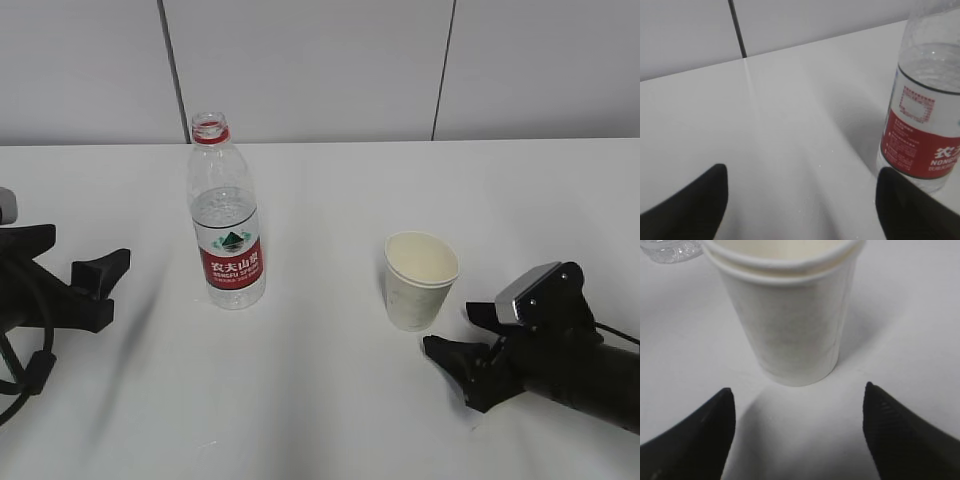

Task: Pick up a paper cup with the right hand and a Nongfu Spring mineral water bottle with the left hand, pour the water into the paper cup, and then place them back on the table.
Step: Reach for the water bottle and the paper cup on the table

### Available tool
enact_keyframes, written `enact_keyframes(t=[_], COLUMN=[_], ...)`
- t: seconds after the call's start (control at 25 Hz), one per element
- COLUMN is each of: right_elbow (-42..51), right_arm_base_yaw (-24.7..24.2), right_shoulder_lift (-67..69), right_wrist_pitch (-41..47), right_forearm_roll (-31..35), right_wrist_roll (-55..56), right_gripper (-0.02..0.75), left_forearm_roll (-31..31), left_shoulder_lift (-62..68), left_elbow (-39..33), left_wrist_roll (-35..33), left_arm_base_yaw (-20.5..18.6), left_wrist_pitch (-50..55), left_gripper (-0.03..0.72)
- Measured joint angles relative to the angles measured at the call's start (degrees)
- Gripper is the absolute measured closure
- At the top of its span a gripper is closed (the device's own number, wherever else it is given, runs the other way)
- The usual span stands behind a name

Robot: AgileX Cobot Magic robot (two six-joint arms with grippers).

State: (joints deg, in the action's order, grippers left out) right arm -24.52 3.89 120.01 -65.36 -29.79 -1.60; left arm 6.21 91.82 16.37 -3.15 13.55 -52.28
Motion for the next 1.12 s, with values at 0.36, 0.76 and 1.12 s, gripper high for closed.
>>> enact_keyframes(t=[0.36,0.76,1.12], right_elbow=[-6.5,-11.2,-11.7], right_arm_base_yaw=[0.0,0.0,0.0], right_shoulder_lift=[0.6,0.8,3.2], right_wrist_pitch=[0.0,0.0,-0.1], right_forearm_roll=[-4.3,-8.4,-8.9], right_wrist_roll=[1.6,4.4,5.9], right_gripper=[0.148,0.148,0.148], left_forearm_roll=[0.0,0.0,0.4], left_shoulder_lift=[0.0,0.0,0.0], left_elbow=[0.0,0.0,0.0], left_wrist_roll=[0.0,0.0,0.5], left_arm_base_yaw=[0.0,0.0,0.0], left_wrist_pitch=[0.0,-0.3,-0.7], left_gripper=[0.133,0.133,0.133])
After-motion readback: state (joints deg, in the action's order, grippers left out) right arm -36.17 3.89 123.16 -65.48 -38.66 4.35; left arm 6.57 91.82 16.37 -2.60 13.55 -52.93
